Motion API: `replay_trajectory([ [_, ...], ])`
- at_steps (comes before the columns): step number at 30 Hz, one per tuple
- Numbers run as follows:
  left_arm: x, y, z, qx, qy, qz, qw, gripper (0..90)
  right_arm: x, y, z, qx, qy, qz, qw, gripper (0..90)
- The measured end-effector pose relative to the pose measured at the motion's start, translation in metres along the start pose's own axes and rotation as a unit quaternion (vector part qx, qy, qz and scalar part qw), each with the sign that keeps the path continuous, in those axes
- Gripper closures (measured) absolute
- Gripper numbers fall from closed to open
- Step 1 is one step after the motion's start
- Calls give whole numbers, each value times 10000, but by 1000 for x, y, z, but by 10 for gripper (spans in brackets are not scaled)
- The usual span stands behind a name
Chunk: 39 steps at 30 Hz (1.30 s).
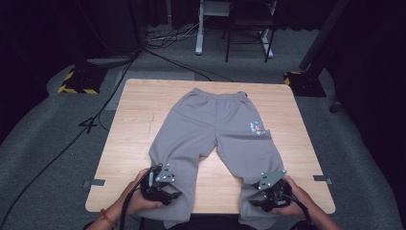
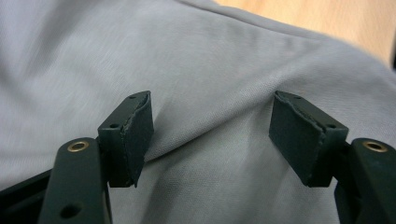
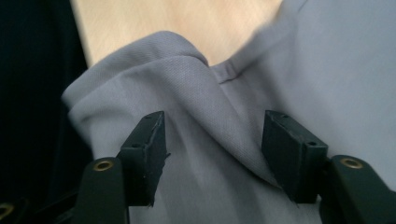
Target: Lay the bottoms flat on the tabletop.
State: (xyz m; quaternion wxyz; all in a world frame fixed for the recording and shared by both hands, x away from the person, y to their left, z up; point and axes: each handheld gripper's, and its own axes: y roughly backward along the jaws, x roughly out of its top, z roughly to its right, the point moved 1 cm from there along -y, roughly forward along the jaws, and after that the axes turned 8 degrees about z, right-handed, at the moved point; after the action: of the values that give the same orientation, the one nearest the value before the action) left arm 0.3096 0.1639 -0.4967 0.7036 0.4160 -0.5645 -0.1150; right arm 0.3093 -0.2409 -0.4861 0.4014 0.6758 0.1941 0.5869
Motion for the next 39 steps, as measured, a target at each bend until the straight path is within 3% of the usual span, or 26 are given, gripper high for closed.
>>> replay_trajectory([
  [5,-19,20,-1,32,261,20,9997,311,-19,22,3,47,54,-486,9988,359],
  [8,-22,27,-4,61,614,365,9974,270,-27,32,5,-120,67,-526,9985,302],
  [10,-19,28,-6,203,683,593,9957,239,-27,40,7,-204,-62,-145,9997,298],
  [12,-12,28,-12,295,706,741,9943,219,-23,48,15,-379,-230,525,9976,310],
  [14,-3,25,-21,505,767,791,9926,214,-17,50,30,-757,-488,828,9925,318],
  [16,7,21,-34,602,736,797,9923,218,-9,46,49,-1221,-551,833,9875,334],
  [18,17,14,-50,711,688,751,9923,219,-1,38,72,-1362,-723,910,9838,341],
  [20,24,4,-70,787,819,787,9904,219,6,28,99,-1538,-966,986,9784,356],
  [21,27,-1,-80,898,836,738,9897,224,9,21,113,-1625,-1085,825,9772,339],
  [22,28,-7,-88,1033,851,757,9881,230,10,14,124,-1894,-1106,631,9736,340],
  [23,28,-11,-94,987,987,788,9871,249,8,8,133,-1961,-1153,534,9723,367],
  [24,27,-15,-99,873,1134,731,9870,261,6,3,137,-1845,-1327,457,9728,363],
  [26,25,-21,-101,846,1085,643,9884,238,-1,-5,135,-1723,-1347,255,9755,356],
  [28,23,-23,-98,830,1040,594,9893,247,-8,-2,129,-1427,-1487,410,9777,357],
  [30,20,-24,-96,773,1061,560,9898,244,-13,2,121,-1304,-1522,395,9789,349],
  [34,15,-25,-88,994,991,574,9884,232,-22,10,98,-1163,-1368,379,9830,331],
  [39,13,-26,-77,910,937,620,9895,205,-30,16,67,-996,-1189,382,9872,288],
])
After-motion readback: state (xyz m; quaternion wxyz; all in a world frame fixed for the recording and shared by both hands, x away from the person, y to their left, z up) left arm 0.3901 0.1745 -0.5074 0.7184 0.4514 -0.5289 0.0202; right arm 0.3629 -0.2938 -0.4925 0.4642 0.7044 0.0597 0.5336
